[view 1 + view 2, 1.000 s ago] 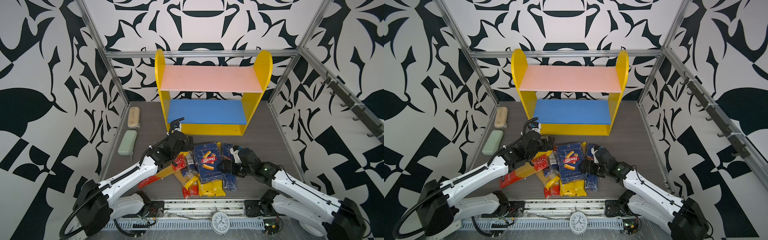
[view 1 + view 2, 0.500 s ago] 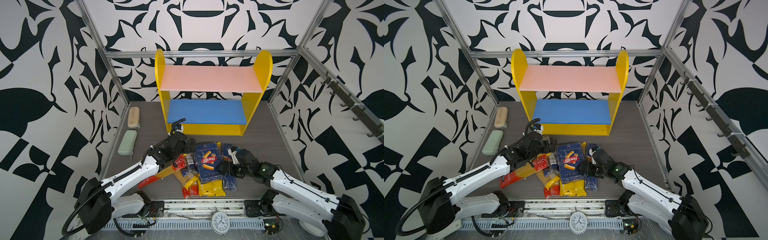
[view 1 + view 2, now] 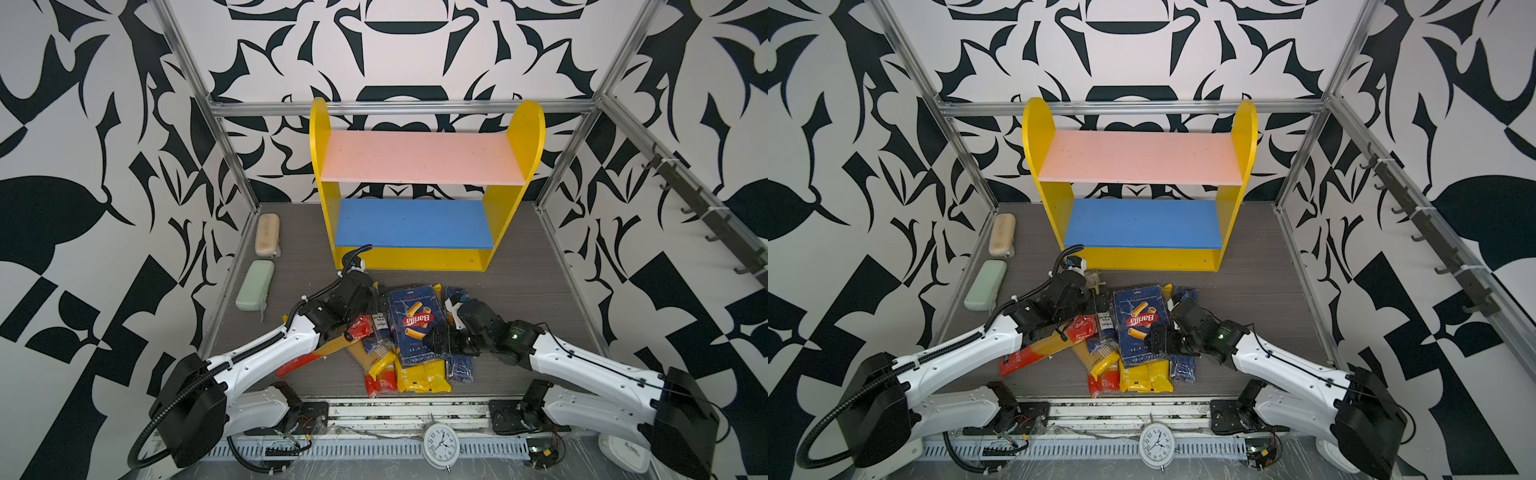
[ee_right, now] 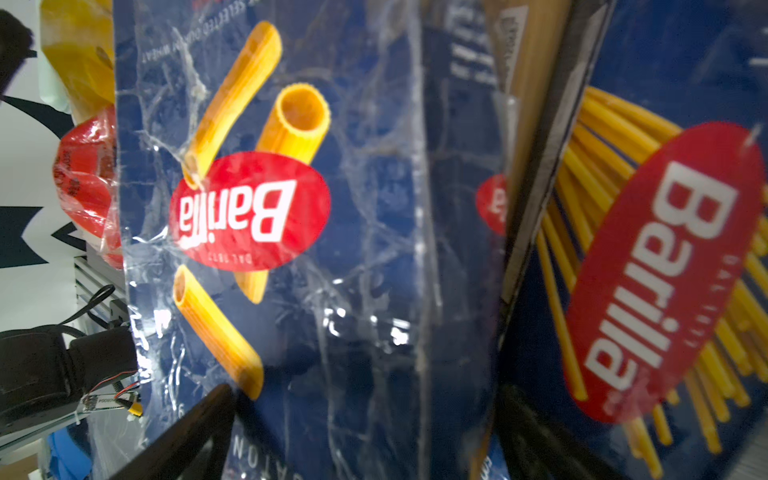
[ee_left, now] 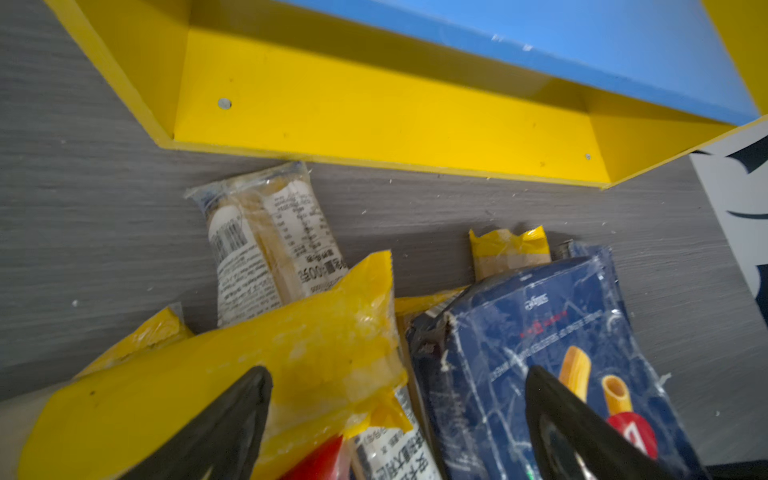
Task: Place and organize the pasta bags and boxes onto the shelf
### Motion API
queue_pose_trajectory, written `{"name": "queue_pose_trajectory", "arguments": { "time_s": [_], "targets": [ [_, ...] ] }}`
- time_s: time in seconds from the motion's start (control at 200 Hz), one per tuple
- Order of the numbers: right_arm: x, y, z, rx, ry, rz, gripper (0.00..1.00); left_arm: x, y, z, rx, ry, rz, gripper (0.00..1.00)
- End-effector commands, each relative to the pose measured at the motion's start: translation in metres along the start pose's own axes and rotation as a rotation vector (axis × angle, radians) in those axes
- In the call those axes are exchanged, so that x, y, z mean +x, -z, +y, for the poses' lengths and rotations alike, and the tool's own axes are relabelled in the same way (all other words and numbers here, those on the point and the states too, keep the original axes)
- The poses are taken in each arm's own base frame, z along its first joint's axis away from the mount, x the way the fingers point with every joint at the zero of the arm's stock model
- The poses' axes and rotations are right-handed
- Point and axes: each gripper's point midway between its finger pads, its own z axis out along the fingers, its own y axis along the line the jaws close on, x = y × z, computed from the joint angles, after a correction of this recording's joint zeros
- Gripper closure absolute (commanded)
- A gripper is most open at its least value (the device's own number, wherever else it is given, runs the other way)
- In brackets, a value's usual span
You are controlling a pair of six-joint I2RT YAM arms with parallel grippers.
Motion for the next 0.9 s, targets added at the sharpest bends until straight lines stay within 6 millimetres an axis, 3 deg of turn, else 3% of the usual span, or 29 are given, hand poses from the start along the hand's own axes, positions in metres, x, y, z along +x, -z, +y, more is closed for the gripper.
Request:
{"name": "queue_pose_trajectory", "arguments": {
  "time_s": [0.0,0.565,0.895],
  "targets": [
    [-0.01,0.003,0.008,0.014,0.012,-0.035,0.01,0.007,0.002,0.001,0.015,0.025,0.009,0.02],
    [-0.003,-0.015,0.0,0.076,0.011,0.009,0.01,0.029,-0.002,0.001,0.041,0.059,0.059,0.07],
    [0.002,-0.017,-0.012,0.113,0.055,0.035,0.01,0.027,-0.001,-0.024,0.081,0.028,0.07,0.13]
  ]
}}
